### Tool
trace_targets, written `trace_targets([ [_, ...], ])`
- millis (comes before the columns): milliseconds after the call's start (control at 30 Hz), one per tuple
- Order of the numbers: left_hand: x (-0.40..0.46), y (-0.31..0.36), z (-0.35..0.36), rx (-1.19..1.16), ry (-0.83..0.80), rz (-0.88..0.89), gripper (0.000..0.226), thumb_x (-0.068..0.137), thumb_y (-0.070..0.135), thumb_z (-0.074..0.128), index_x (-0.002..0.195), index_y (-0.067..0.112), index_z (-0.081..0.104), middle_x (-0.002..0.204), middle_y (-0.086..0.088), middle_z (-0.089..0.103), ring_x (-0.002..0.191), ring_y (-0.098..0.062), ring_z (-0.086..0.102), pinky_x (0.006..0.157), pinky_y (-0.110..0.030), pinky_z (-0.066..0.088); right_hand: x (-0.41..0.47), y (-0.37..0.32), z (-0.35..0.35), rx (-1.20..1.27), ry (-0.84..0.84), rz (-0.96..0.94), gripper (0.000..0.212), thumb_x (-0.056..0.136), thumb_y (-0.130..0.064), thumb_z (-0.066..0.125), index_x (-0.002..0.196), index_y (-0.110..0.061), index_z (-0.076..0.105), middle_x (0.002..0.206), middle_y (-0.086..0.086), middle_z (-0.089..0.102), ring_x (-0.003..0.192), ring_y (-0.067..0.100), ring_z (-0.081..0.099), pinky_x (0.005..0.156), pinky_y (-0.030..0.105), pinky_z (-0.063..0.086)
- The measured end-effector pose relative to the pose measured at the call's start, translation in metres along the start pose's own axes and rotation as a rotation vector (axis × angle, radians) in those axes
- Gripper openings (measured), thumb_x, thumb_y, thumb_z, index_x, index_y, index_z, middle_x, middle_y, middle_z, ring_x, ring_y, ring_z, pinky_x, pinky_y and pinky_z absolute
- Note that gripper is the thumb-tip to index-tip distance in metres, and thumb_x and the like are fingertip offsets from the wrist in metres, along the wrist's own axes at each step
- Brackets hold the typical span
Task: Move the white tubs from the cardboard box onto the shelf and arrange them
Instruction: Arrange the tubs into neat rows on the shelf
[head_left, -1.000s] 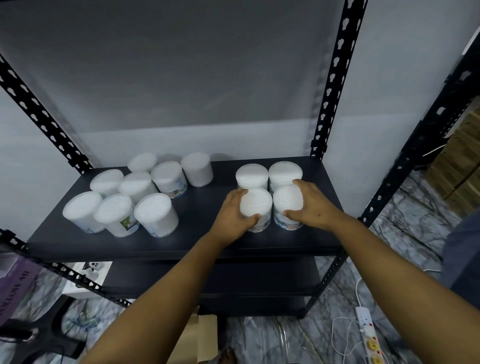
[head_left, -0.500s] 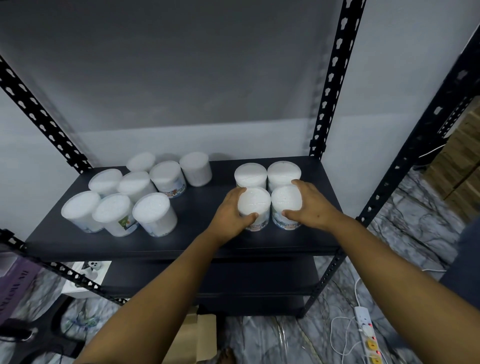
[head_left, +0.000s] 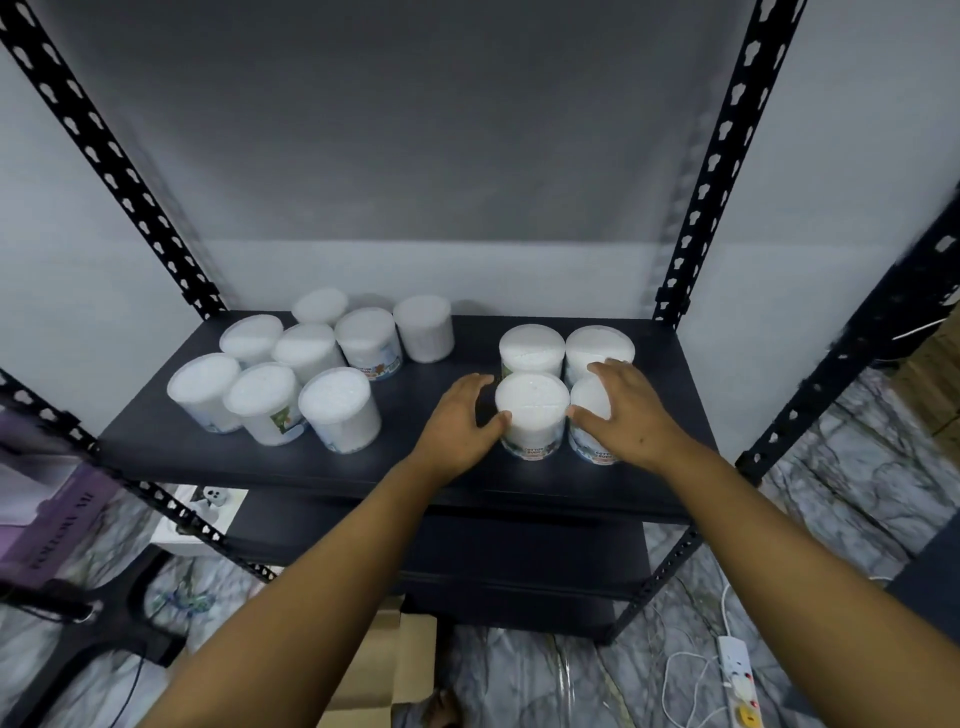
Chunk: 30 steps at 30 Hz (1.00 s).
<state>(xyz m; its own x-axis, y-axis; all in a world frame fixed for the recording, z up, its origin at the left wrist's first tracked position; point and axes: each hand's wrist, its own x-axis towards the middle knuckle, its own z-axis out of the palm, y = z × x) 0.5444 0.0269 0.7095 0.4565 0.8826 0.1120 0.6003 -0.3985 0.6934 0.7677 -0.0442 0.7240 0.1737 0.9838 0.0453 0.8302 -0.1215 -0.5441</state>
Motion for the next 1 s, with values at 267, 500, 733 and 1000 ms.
trace_targets([
  [267, -0.019, -0.037, -0.036, 0.023, 0.062, -0.066, 0.055, 0.092, 0.035, 0.057, 0.141, 0.016, 0.040, 0.147, -0.003, 0.039, 0.137, -0.019, 0.033, 0.112, -0.031, 0.028, 0.016, -0.053, 0.029, -0.021, -0.030, -0.074, 0.064, 0.091, -0.043, 0.056, 0.144, -0.014, 0.034, 0.154, 0.010, 0.027, 0.144, 0.024, 0.017, 0.118, 0.037, 0.015],
  [500, -0.010, -0.075, -0.080, 0.042, 0.107, -0.061, 0.054, 0.092, 0.036, 0.057, 0.139, 0.015, 0.042, 0.143, -0.004, 0.045, 0.134, -0.019, 0.037, 0.109, -0.029, 0.029, 0.042, -0.107, 0.058, -0.014, -0.030, -0.113, 0.065, 0.091, -0.047, 0.054, 0.144, -0.015, 0.035, 0.152, 0.008, 0.030, 0.143, 0.021, 0.021, 0.115, 0.034, 0.018],
  [733, 0.016, -0.110, -0.122, 0.017, 0.113, 0.026, 0.051, 0.091, 0.030, 0.059, 0.136, 0.011, 0.045, 0.137, -0.007, 0.049, 0.127, -0.020, 0.044, 0.100, -0.022, 0.030, 0.072, -0.157, 0.094, -0.049, -0.043, -0.063, 0.067, 0.092, -0.048, 0.052, 0.146, -0.015, 0.031, 0.156, 0.008, 0.025, 0.146, 0.022, 0.015, 0.117, 0.036, 0.017],
  [1000, 0.057, -0.139, -0.145, 0.150, 0.006, 0.034, 0.057, 0.090, 0.033, 0.059, 0.140, 0.012, 0.041, 0.145, -0.008, 0.043, 0.134, -0.024, 0.037, 0.110, -0.032, 0.028, 0.104, -0.180, 0.107, -0.079, -0.058, 0.012, 0.070, 0.091, -0.049, 0.053, 0.147, -0.013, 0.031, 0.153, 0.009, 0.029, 0.142, 0.024, 0.024, 0.115, 0.036, 0.022],
])
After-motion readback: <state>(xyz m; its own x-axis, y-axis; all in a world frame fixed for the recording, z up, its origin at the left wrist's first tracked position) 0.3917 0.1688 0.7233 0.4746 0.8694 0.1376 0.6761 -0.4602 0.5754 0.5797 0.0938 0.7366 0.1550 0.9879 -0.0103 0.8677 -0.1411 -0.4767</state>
